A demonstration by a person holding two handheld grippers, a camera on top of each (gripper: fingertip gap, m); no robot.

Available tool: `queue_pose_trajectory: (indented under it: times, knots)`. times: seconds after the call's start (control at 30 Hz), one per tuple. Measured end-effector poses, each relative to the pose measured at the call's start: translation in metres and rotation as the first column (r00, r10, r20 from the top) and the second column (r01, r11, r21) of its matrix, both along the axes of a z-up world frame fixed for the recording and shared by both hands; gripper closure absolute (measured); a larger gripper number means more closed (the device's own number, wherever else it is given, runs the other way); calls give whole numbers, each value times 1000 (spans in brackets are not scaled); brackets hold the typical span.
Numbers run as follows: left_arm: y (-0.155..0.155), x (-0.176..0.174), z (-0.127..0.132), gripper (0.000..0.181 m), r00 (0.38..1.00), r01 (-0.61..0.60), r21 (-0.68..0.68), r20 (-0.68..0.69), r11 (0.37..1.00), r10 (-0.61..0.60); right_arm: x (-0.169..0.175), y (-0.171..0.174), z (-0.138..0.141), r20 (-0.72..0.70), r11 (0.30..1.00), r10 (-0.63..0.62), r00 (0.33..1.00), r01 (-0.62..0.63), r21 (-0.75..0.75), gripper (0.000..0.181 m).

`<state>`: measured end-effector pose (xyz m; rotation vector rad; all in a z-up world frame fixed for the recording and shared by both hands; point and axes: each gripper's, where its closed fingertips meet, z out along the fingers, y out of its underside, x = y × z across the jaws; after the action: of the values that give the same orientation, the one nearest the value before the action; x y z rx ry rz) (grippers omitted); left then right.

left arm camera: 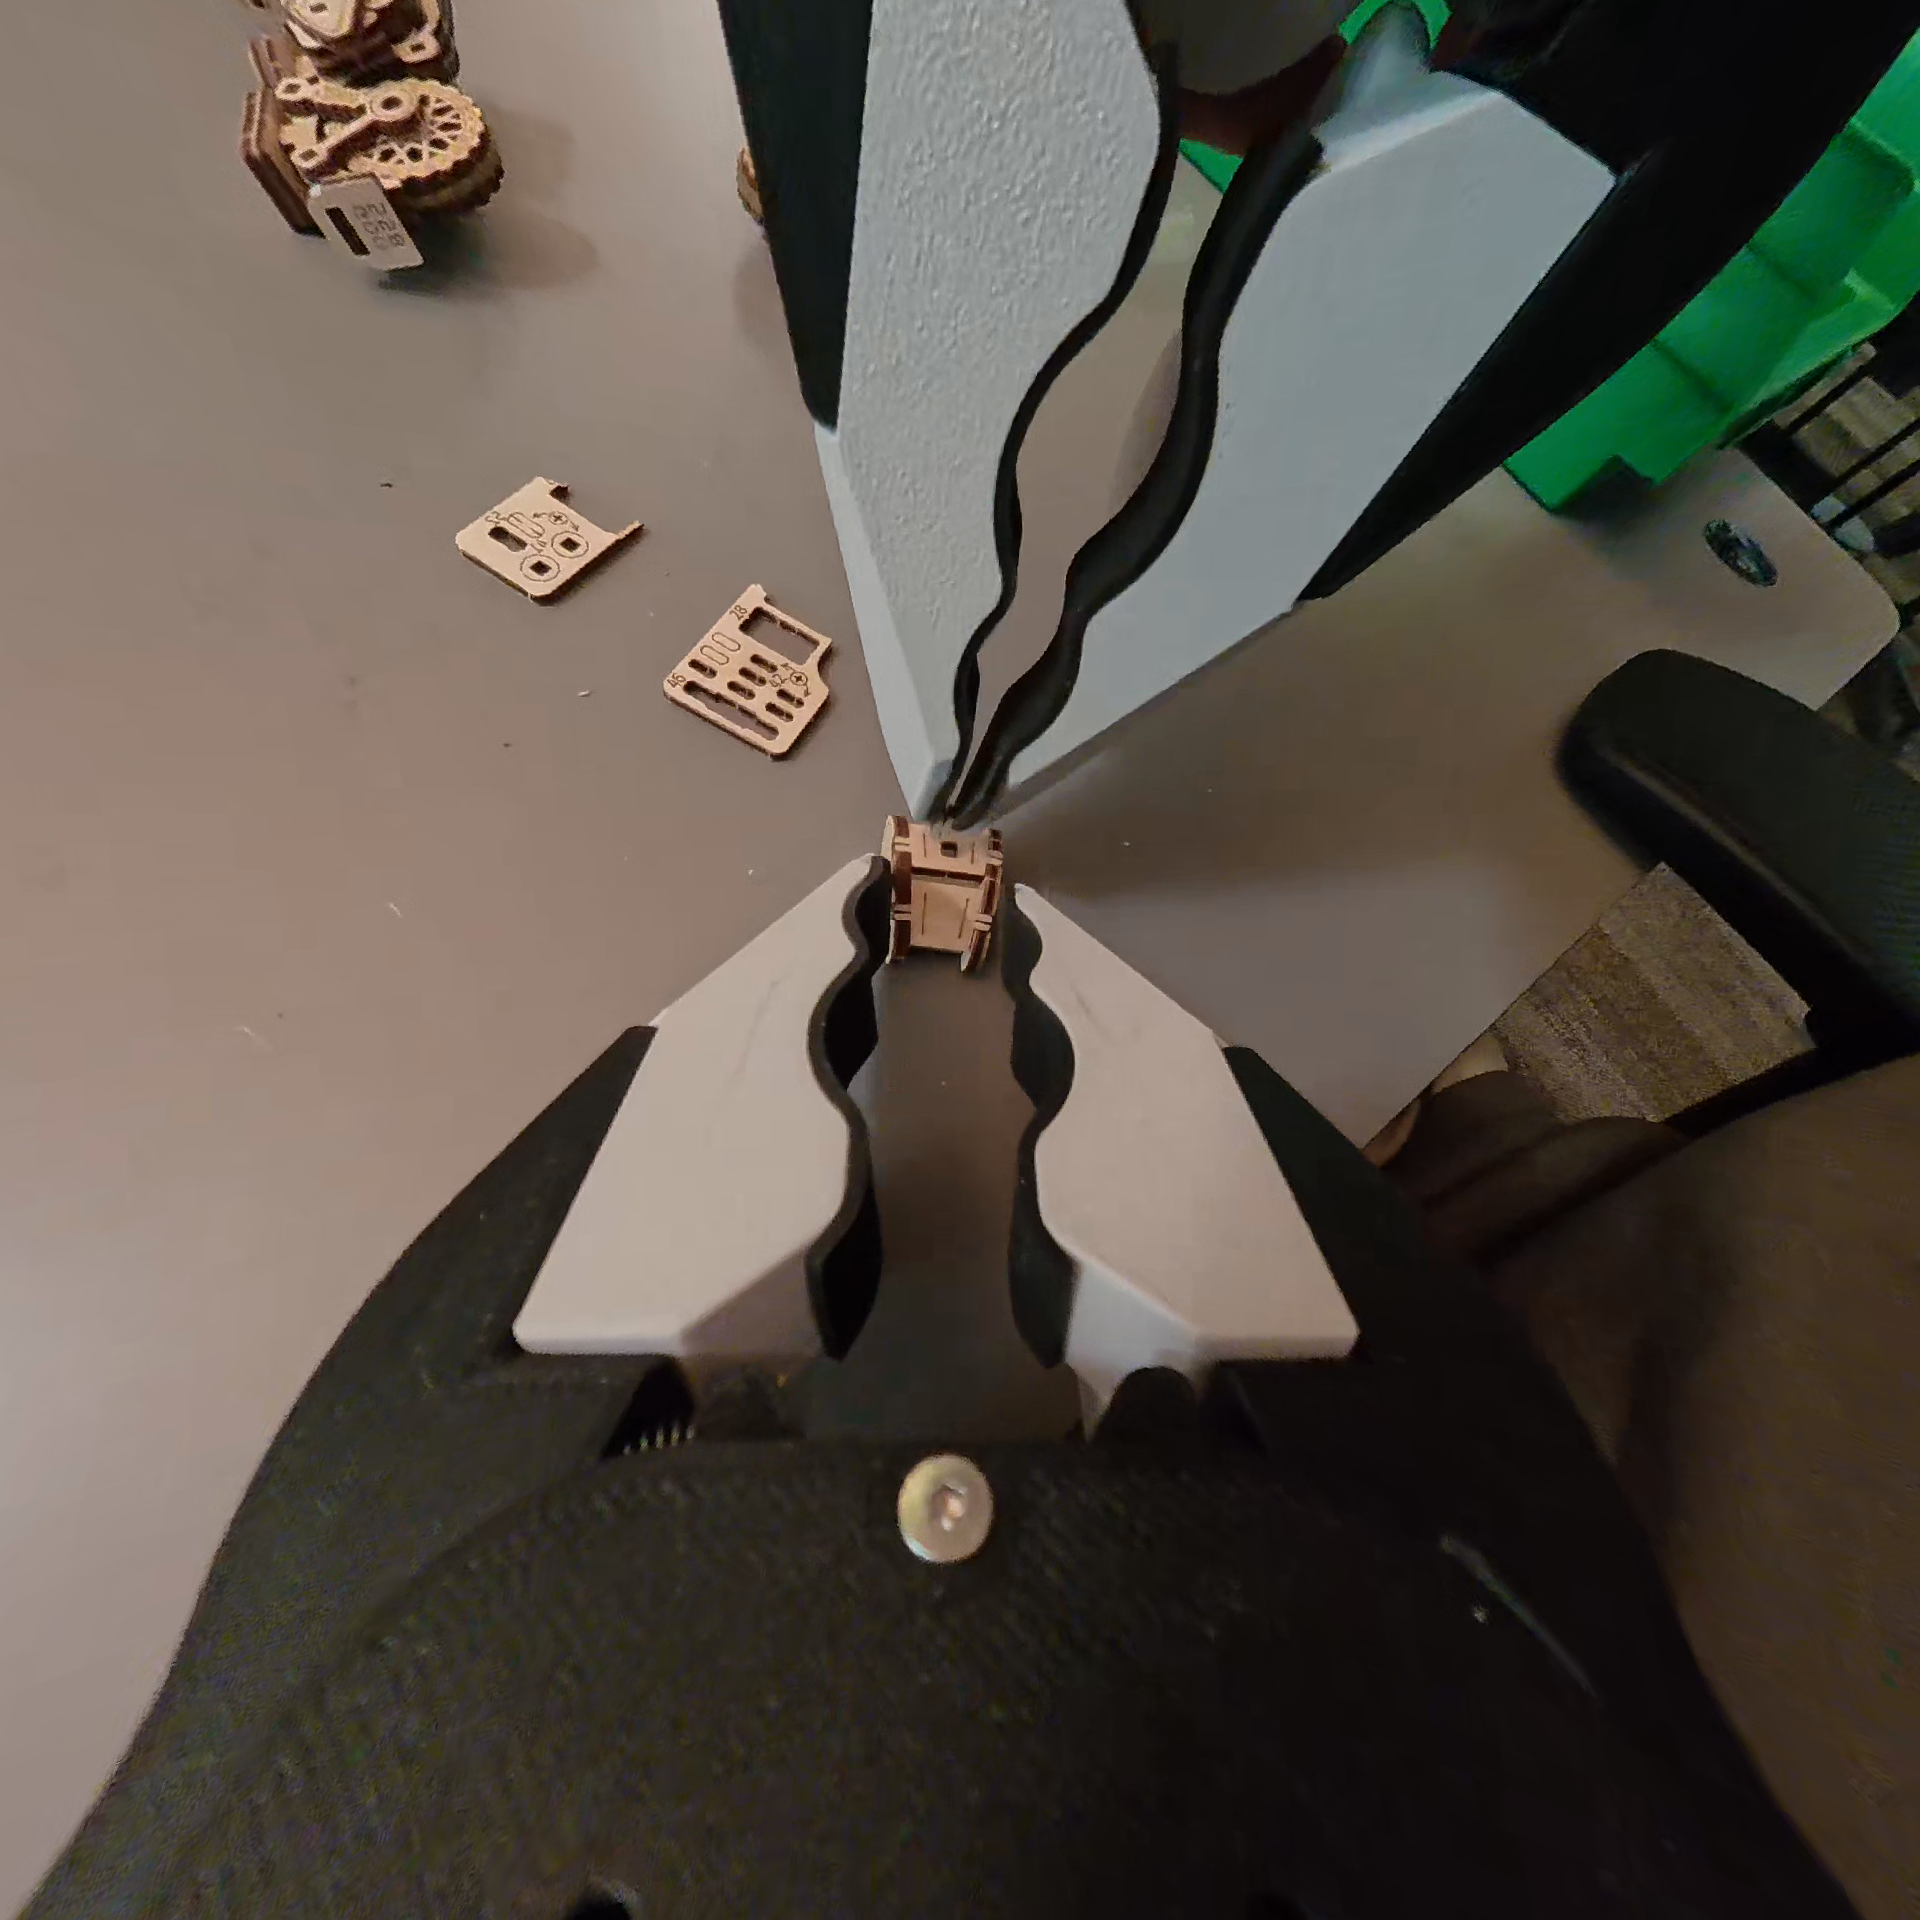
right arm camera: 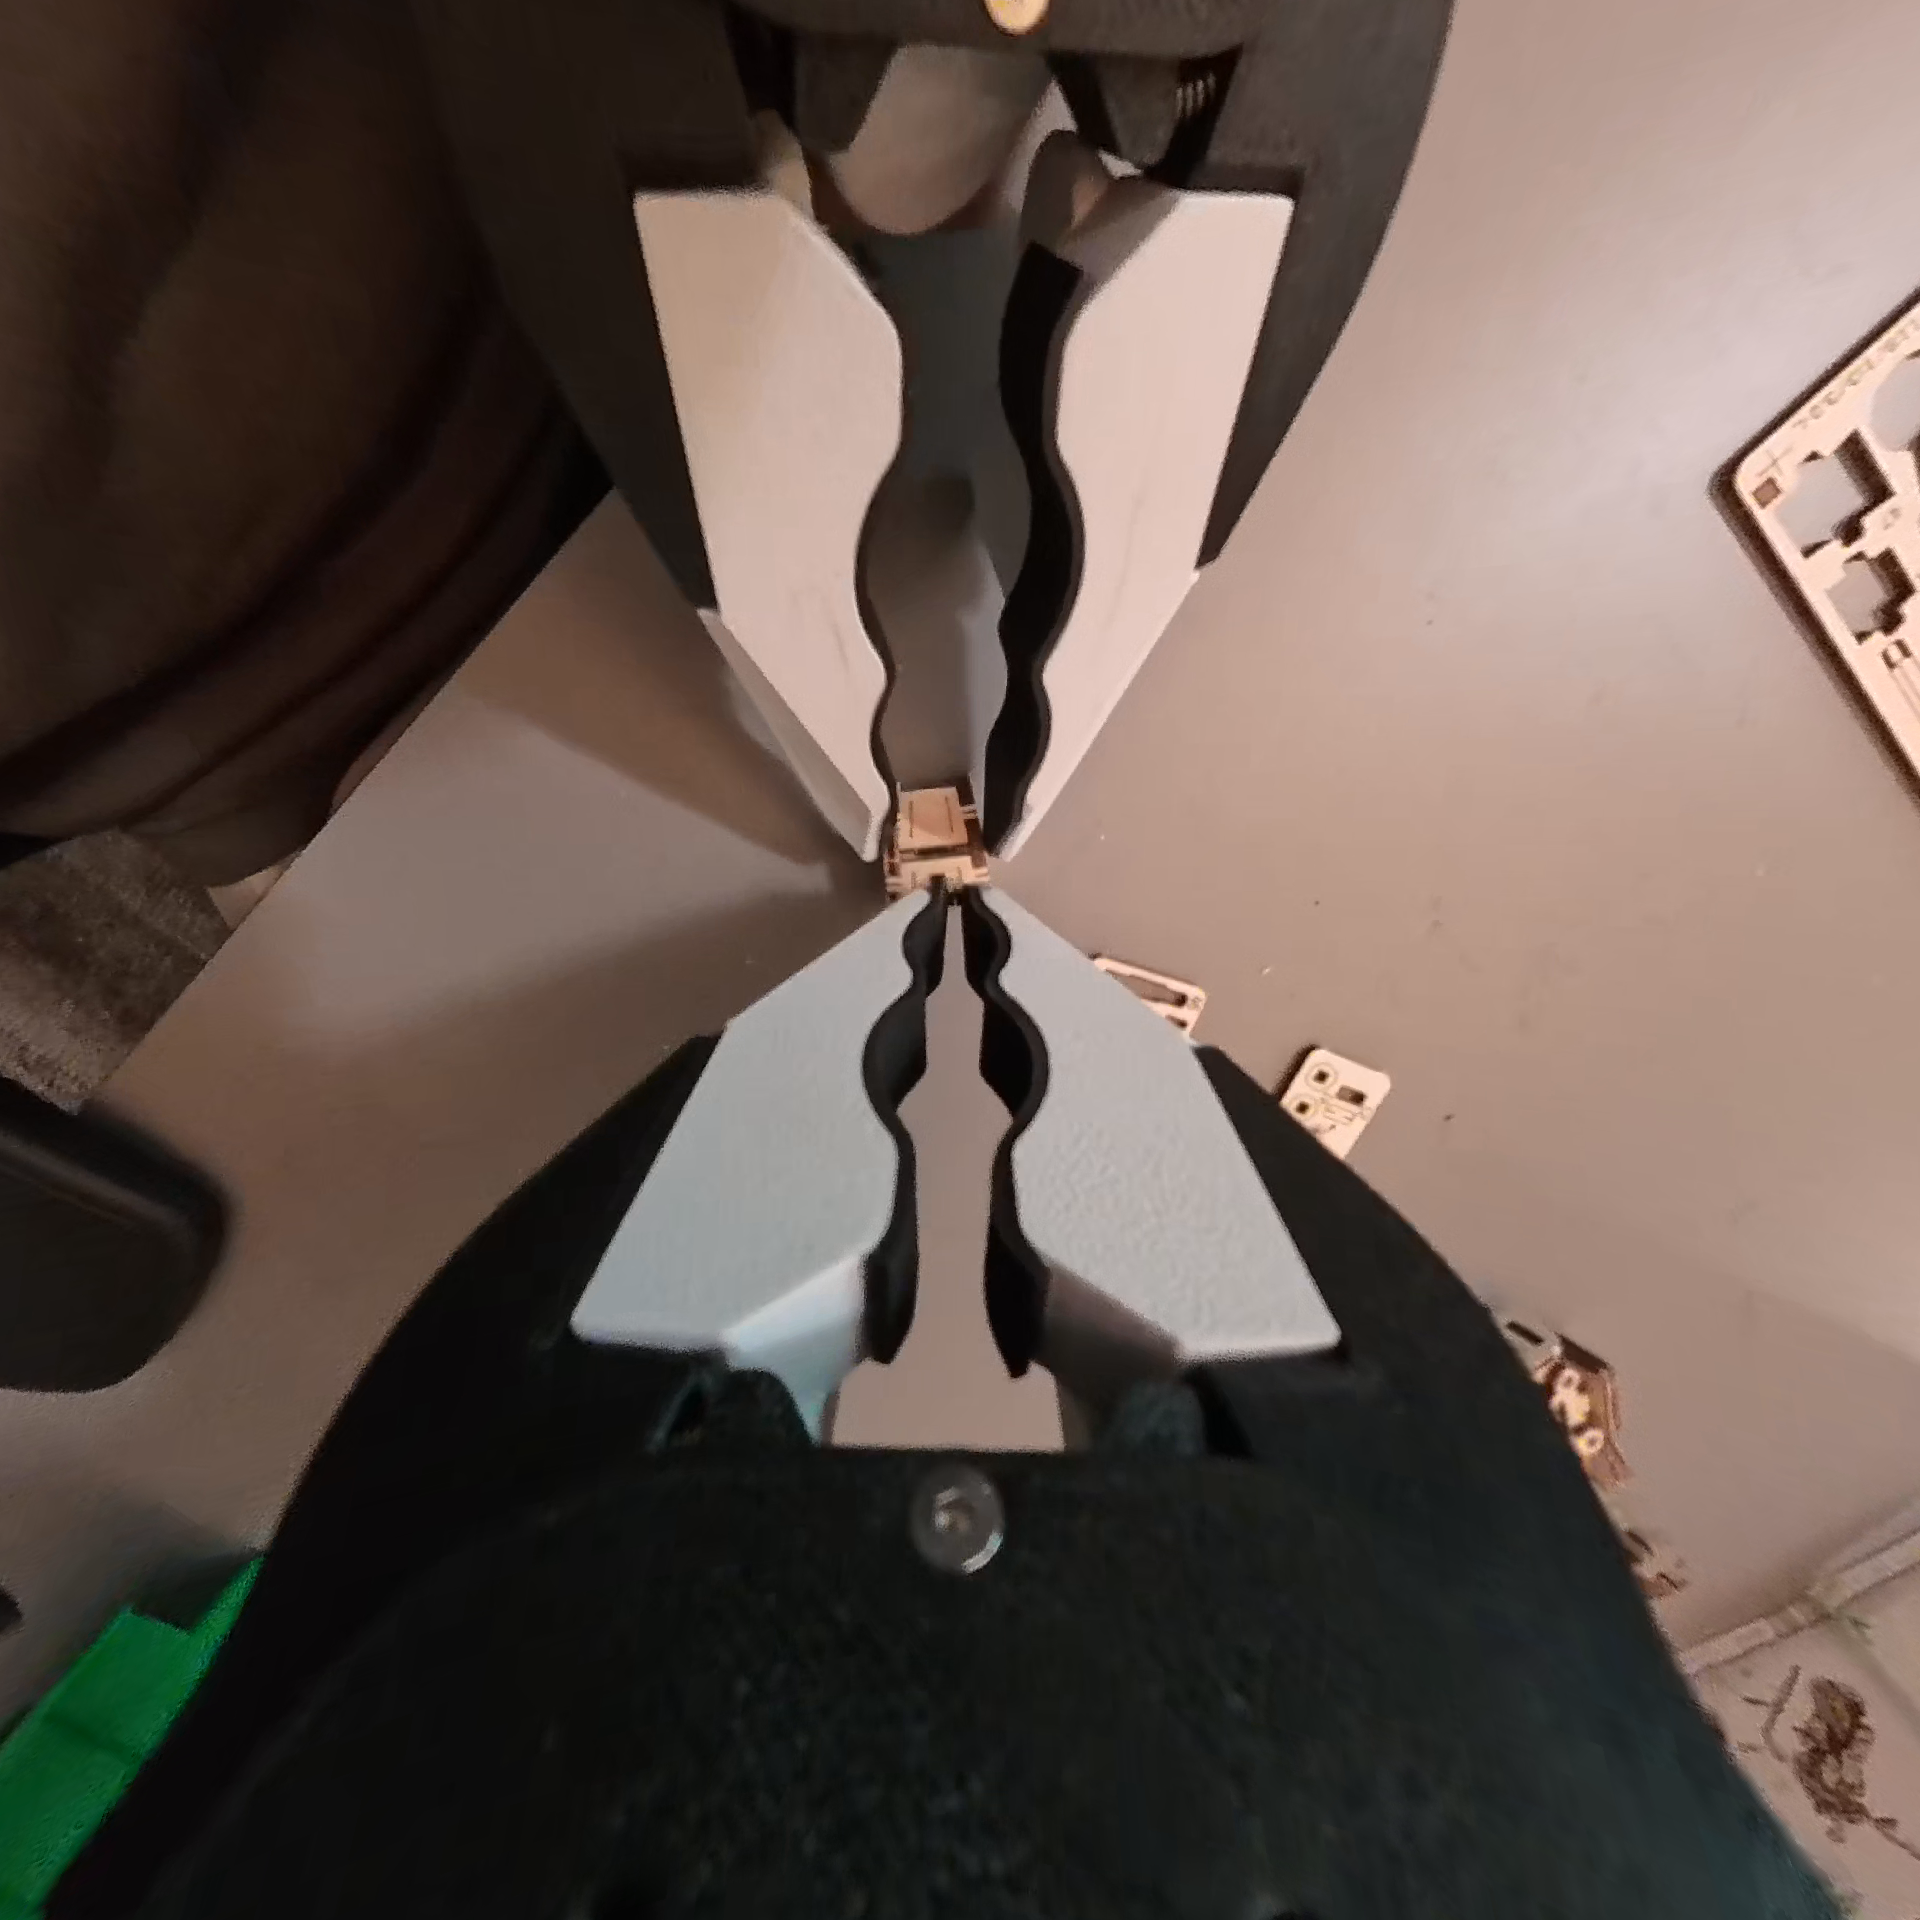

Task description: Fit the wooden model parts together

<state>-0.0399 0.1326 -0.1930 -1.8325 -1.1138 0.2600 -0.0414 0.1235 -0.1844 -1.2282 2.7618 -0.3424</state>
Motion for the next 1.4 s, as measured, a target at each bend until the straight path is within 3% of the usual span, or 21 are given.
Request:
queue_pose_trajectory:
  times: [0.7,1.4]
  knots:
    - [0,-3,0,163,999,25,27,31,999,-26,-3,3,-4,-48,990,112,993,-107,93,180]
    - [-1,-3,0,163,999,23,47,45,999,-25,-1,3,-5,-55,993,62,997,-56,106,180]
